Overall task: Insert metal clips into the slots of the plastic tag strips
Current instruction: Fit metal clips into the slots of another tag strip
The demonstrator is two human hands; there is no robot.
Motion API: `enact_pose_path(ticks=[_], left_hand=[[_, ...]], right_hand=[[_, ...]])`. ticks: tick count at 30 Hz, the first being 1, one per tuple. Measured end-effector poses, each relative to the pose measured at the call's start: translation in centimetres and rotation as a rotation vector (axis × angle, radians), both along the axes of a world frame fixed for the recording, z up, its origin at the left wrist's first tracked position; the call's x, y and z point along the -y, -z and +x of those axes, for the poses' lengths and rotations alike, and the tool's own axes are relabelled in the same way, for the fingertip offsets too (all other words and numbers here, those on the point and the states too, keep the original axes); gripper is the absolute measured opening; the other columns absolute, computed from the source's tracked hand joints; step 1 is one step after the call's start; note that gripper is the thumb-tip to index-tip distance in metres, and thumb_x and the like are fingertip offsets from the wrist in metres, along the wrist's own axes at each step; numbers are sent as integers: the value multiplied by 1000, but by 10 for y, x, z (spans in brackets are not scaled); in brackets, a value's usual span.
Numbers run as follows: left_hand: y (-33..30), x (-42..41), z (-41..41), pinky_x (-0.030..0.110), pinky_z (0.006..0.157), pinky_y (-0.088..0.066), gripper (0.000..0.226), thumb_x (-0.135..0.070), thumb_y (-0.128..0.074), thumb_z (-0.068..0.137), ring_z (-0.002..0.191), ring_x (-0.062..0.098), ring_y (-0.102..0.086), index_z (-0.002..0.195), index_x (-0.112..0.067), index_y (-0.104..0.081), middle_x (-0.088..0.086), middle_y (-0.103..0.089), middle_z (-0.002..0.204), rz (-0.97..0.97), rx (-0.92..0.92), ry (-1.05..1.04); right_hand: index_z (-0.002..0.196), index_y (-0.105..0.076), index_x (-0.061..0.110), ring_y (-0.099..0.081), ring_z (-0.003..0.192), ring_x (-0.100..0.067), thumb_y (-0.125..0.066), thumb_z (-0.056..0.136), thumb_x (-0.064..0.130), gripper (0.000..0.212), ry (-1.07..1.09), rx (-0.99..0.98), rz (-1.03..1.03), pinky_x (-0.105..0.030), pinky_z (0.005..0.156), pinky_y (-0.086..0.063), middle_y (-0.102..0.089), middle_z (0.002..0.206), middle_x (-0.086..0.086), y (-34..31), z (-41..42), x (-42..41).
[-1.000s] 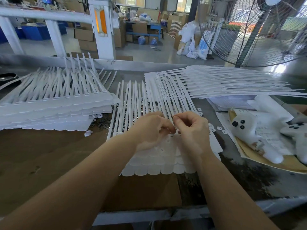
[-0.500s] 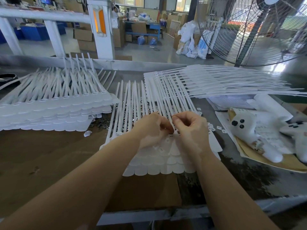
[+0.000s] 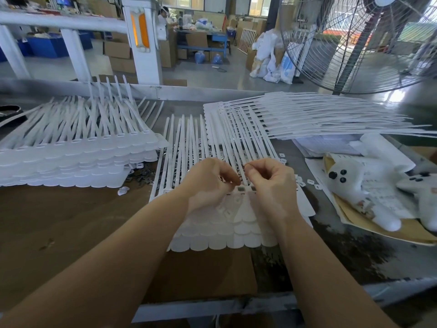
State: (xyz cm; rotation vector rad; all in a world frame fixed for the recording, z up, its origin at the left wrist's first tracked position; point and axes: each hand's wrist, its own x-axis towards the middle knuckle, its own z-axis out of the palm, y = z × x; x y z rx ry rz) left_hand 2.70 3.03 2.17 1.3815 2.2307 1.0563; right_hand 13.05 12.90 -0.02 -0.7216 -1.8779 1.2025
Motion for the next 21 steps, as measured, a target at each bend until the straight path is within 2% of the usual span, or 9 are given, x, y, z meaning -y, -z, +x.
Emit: enact_pose_path(ticks=[3,7,11,13,15,18,21], left_hand=[[-6,7,-2,4,58,-39,23,-5,-67,78,64,-15,-53,74,-27,-72,-16,-63,77,-5,74,109],[-7,11,-3,0,60,-37,16,-10,-74,74,65,-16,-52,79,-25,-74,-17,-61,79,-87,48,212],[-2,6,-3,1,64,-37,10,-18,-73,79,66,-16,-51,82,-27,-74,-21,-58,73,-60,-43,168],[1,4,-2,4,63,-39,8,-23,-69,83,67,-11,-53,83,-30,-70,-22,-57,73,-56,-89,117],[4,1,-1,7,68,-40,6,-23,-65,87,73,-5,-56,85,-29,-66,-18,-61,77,-21,-50,56],[3,-2,0,19,78,-47,11,-18,-60,90,82,7,-63,85,-27,-63,-11,-67,82,24,55,-10],[2,-4,1,24,84,-48,13,-16,-57,92,88,10,-62,95,-23,-68,-6,-68,92,9,52,-16]], right_hand=[[83,-70,16,-58,70,-6,-64,86,15,7,7,-7,-2,-18,66,-46,-65,74,4,1,0,0],[81,-69,18,-58,71,-7,-65,86,15,8,4,-3,4,-20,67,-46,-64,73,5,0,-2,-1],[81,-69,17,-57,69,-7,-65,86,14,7,6,-4,0,-20,66,-45,-64,72,4,0,-2,-1],[83,-70,16,-57,69,-6,-65,86,15,6,11,0,1,-20,66,-46,-64,72,5,0,-2,0],[83,-70,16,-57,68,-5,-65,86,16,6,18,-3,5,-20,65,-47,-64,72,5,0,-1,1],[83,-70,16,-56,67,-5,-63,87,15,8,19,-2,10,-22,65,-47,-63,71,5,-1,-1,2],[82,-70,15,-57,69,-7,-62,87,14,9,5,21,18,-23,67,-47,-63,70,5,-4,-1,2]])
